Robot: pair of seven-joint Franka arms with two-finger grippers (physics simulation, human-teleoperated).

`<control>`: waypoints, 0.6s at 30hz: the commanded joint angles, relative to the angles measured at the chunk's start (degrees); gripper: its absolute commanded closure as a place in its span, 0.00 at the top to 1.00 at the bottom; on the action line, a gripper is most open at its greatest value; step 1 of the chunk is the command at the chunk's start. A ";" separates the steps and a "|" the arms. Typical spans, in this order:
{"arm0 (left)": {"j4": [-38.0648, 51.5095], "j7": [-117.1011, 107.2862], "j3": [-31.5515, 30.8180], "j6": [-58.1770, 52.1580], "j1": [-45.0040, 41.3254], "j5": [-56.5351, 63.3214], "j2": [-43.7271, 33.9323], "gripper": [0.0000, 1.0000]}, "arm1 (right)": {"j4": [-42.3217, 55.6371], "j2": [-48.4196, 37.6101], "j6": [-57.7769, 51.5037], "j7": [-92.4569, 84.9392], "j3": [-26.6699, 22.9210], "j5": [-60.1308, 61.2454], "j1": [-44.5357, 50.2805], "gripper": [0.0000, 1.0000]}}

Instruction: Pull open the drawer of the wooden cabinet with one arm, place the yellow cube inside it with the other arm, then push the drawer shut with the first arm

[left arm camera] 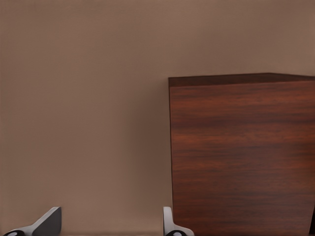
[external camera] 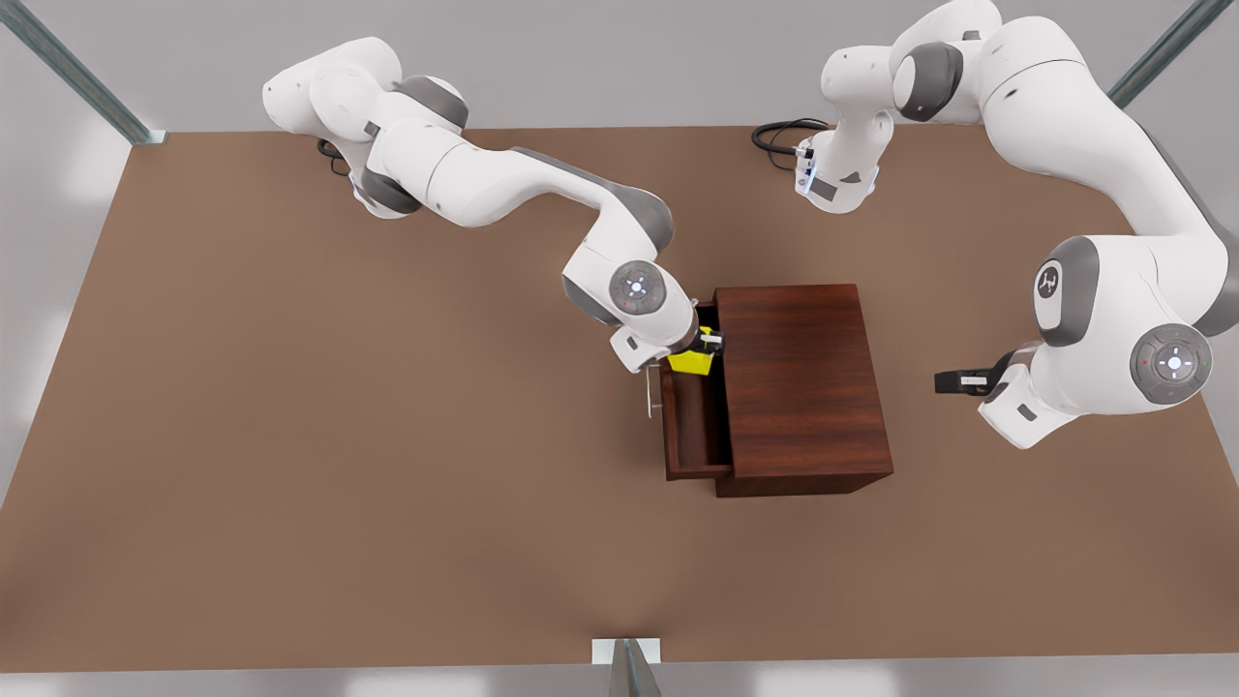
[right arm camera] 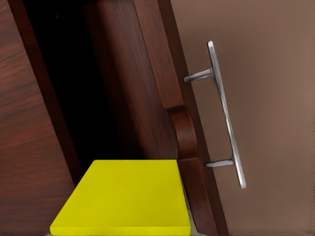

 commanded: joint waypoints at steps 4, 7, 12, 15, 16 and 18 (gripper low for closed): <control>0.04 1.85 -0.09 0.04 0.53 0.03 -0.09 1.00 | 0.04 0.55 -0.38 -1.56 0.09 -0.19 1.03 0.64; 0.04 1.85 0.00 0.04 0.53 0.03 -0.09 1.00 | 0.12 0.55 0.15 -1.56 0.00 -0.19 1.21 1.00; 0.04 0.88 -0.09 -0.04 -0.09 0.03 -0.09 1.00 | -0.40 -8.59 -8.19 -2.18 -0.70 -0.46 -6.52 1.00; 0.04 -18.96 -0.70 -0.04 -9.83 -0.50 -0.44 1.00 | -4.36 -19.93 -20.85 -14.91 -0.44 -0.80 -21.46 1.00; 0.04 -30.39 -0.88 0.04 -13.09 -2.95 -0.53 0.96 | -5.58 -22.74 -24.81 -20.19 0.00 -1.86 -25.94 1.00; 0.04 -52.87 -0.88 2.06 -18.53 -5.51 -0.53 0.47 | -18.57 -32.48 -25.17 -33.01 2.89 -1.69 -39.46 1.00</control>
